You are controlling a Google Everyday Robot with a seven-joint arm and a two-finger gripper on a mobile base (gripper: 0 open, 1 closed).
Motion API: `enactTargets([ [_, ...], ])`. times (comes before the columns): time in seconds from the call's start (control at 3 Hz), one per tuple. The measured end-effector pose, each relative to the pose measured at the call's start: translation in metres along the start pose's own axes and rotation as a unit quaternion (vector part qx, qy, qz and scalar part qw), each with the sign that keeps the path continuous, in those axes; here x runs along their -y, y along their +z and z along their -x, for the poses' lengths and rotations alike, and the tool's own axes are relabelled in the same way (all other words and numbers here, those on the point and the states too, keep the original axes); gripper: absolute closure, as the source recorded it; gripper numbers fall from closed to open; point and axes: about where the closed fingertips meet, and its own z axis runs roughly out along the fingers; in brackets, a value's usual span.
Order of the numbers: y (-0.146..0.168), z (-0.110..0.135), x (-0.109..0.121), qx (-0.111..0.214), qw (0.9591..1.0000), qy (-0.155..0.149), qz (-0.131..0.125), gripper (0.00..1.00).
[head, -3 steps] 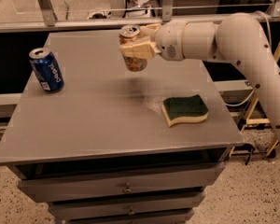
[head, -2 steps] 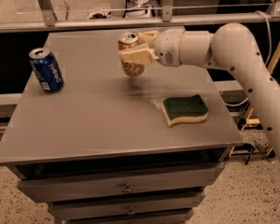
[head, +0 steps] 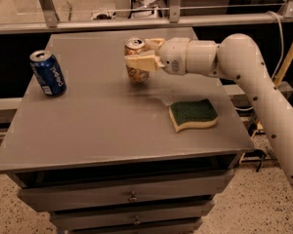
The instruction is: Place orange can upright
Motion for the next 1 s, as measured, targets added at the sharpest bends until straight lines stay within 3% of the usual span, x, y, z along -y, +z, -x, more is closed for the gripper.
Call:
enactTargets([
  [0.33,0.002,0.0072,-0.0017,0.006,0.9999,0.015,-0.001,0.12],
  [0.67,0.0031,0.0126,-0.0032,0.015,0.9994,0.031,-0.001,0.0],
  [1.0,-0.0041,0.0159,-0.0081,0.029,0.9989,0.035,0.008,0.0],
])
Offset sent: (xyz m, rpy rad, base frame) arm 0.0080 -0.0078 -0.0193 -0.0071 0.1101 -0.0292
